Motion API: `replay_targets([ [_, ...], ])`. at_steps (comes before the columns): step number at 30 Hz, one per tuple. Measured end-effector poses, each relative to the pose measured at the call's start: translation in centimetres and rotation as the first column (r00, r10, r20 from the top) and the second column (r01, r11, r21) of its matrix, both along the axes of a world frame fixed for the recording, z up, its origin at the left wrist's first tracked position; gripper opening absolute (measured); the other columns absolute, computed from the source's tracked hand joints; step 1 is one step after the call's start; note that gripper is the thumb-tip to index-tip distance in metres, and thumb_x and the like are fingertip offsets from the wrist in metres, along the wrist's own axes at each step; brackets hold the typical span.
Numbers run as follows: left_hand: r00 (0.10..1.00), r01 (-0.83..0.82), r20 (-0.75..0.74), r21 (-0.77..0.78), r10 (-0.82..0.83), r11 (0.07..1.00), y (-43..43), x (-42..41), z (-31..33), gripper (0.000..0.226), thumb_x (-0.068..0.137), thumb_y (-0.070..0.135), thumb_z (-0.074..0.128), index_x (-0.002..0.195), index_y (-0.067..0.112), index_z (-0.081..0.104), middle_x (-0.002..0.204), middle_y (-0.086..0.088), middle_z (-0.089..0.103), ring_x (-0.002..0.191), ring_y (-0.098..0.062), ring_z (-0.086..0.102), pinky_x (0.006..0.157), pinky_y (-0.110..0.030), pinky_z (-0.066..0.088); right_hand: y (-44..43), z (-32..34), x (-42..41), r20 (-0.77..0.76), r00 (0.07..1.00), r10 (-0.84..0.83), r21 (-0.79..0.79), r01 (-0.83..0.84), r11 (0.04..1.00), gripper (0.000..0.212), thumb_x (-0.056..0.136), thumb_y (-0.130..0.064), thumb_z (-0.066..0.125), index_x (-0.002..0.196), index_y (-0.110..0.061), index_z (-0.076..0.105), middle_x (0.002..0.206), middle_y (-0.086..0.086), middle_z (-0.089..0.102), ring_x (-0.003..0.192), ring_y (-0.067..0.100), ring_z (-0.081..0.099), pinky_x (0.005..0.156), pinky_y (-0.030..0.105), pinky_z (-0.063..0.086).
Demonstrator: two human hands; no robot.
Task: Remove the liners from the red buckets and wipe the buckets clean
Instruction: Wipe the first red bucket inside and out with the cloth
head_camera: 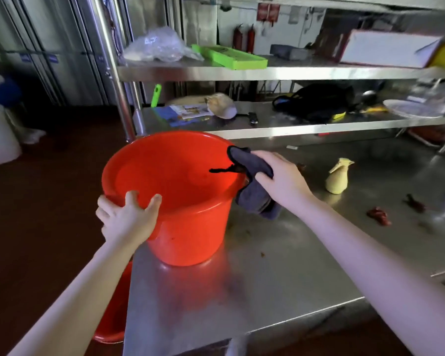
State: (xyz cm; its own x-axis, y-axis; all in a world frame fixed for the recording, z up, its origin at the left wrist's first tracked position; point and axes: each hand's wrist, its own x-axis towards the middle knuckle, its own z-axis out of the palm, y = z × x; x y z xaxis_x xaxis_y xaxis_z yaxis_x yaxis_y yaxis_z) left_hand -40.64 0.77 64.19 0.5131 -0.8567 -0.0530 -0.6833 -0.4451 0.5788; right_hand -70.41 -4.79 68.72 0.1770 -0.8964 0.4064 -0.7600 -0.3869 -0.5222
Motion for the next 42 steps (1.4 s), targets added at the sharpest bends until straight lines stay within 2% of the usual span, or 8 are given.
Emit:
replay_targets([
  [4,0.812,0.491,0.402,-0.078,-0.423,0.868,1.9,0.2,-0.6,0.057,0.088,0.071,0.036,0.133,0.038,0.049,0.155,-0.003,0.028,0.147,-0.024,0.008,0.117,-0.05,-0.005,2.8,-1.7,-0.9,0.125,0.99,-0.065,0.067,0.057,0.996,0.042,0.089,-0.016,0.053,0.129,-0.031,0.053,0.12,-0.01,0.058,0.107,0.011,0.054,0.085,0.023,0.044],
  [9,0.479,0.743,0.652,0.054,-0.588,0.667,1.5,1.0,0.9,0.048,0.09,0.054,0.048,0.122,0.019,0.06,0.103,0.006,0.065,0.1,-0.022,0.063,0.103,-0.04,0.038,3.8,-0.7,-1.1,0.317,0.927,-0.202,0.178,0.15,0.972,0.034,0.096,-0.02,0.051,0.13,-0.022,0.053,0.112,-0.009,0.06,0.101,0.008,0.055,0.072,0.007,0.037],
  [13,0.632,0.709,0.607,-0.203,-0.482,0.675,0.6,-0.3,3.1,0.036,0.089,0.056,0.052,0.1,0.022,0.058,0.074,0.014,0.054,0.069,-0.023,0.062,0.055,-0.03,0.042,3.8,1.9,-0.4,0.433,0.88,-0.196,0.096,0.172,0.98,0.022,0.099,-0.028,0.048,0.118,-0.019,0.055,0.094,-0.015,0.059,0.085,0.0,0.056,0.064,0.003,0.04],
  [17,0.764,0.616,0.472,-0.328,-0.44,0.716,-1.0,-1.4,4.7,0.04,0.088,0.063,0.041,0.076,0.025,0.04,0.058,0.006,0.049,0.054,-0.025,0.05,0.048,-0.033,0.035,3.0,3.9,3.0,0.466,0.884,-0.042,0.049,0.021,0.999,0.02,0.099,-0.032,0.048,0.109,-0.017,0.056,0.1,-0.007,0.063,0.087,0.005,0.055,0.079,0.024,0.041],
  [22,0.891,0.442,0.311,-0.421,-0.331,0.792,-2.5,-1.3,5.3,0.04,0.095,0.05,0.045,0.077,0.015,0.045,0.064,0.0,0.049,0.076,-0.045,0.058,0.061,-0.038,0.038,1.7,-1.5,9.4,-0.346,0.926,0.15,0.108,-0.12,0.987,0.049,0.1,-0.051,0.032,0.148,-0.039,0.026,0.156,-0.008,0.029,0.145,0.016,0.024,0.116,0.059,0.008],
  [28,0.994,0.103,0.065,-0.481,-0.082,0.87,-2.6,0.5,4.7,0.047,0.097,0.047,0.045,0.067,0.011,0.045,0.062,-0.006,0.054,0.056,-0.021,0.05,0.05,-0.034,0.034,-1.6,-3.7,12.8,-0.349,0.916,0.197,-0.016,-0.216,0.976,0.056,0.104,-0.045,0.027,0.155,-0.031,0.012,0.163,-0.009,0.011,0.151,0.017,0.006,0.122,0.04,0.005],
  [36,0.963,-0.118,-0.268,-0.456,-0.01,0.882,-3.7,1.6,1.7,0.034,0.1,0.041,0.043,0.134,0.036,0.045,0.072,0.008,0.061,0.049,-0.01,0.056,0.043,-0.023,0.043,-7.1,-3.4,15.3,-0.264,0.846,0.464,0.024,-0.475,0.88,0.05,0.104,-0.043,0.032,0.152,-0.036,0.025,0.156,-0.012,0.033,0.144,0.012,0.029,0.117,0.035,0.023],
  [42,0.955,-0.001,-0.26,-0.485,-0.143,0.875,-5.0,1.9,1.8,0.04,0.103,0.035,0.038,0.141,0.047,0.039,0.042,0.012,0.041,0.034,-0.004,0.03,0.033,-0.019,0.031,-11.0,-6.7,8.9,-0.332,0.938,0.094,0.173,-0.038,0.984,0.049,0.103,-0.047,0.021,0.15,-0.039,0.029,0.16,-0.016,0.021,0.147,0.009,0.019,0.121,0.035,0.012],
])
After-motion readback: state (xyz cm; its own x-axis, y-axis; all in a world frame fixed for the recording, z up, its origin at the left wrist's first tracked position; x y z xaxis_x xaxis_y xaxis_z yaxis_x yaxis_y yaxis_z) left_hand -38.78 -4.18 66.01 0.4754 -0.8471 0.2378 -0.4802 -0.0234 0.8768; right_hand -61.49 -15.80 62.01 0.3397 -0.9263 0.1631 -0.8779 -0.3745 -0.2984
